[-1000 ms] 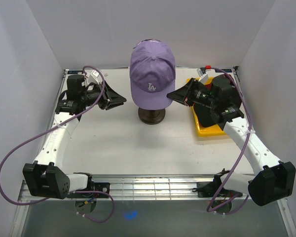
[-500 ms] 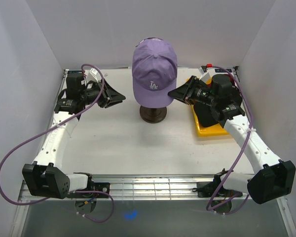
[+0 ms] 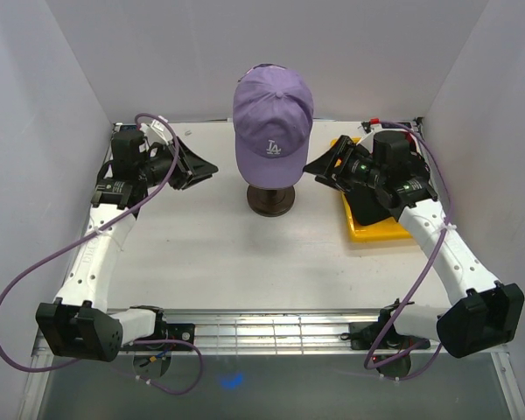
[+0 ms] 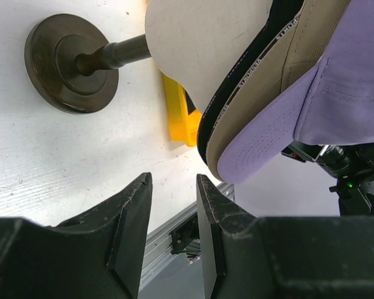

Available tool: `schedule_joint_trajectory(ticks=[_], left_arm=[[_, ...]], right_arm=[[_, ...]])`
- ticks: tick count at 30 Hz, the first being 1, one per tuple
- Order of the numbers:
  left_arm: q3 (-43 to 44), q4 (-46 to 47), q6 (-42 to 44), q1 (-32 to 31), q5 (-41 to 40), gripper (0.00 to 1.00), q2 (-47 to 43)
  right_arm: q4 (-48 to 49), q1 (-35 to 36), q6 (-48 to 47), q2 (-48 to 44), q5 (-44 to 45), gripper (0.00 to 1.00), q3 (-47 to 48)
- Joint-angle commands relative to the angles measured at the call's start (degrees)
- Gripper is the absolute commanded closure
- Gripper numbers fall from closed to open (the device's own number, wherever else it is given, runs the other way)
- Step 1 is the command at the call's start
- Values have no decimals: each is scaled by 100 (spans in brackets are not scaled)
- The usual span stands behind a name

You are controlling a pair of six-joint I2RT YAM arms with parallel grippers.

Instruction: Stack the hats

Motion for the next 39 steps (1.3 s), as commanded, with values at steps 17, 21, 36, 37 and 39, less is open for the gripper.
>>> schedule_joint_trajectory(ticks=[17,21,36,37,39], left_arm=[[922,484,156,-2,-87,53,-153],[922,493,217,-2,-60,53,-294],[422,729,244,-2,458,53,-724],[395,808,226,-2,545,53,-742],[333,844,200,-2,572,53,-760]], right_arm=[[-1739,-730,-1088,-115,1080,26,1807],[-1916,-1714,-1413,-308,1080,23,1360],[-2145,-3912,-1898,1009,1695,26,1060],[-2145,-3974,-1898,1062,1765,26,1069],[-2137,-4115,-1898,1132,1836,26,1104]])
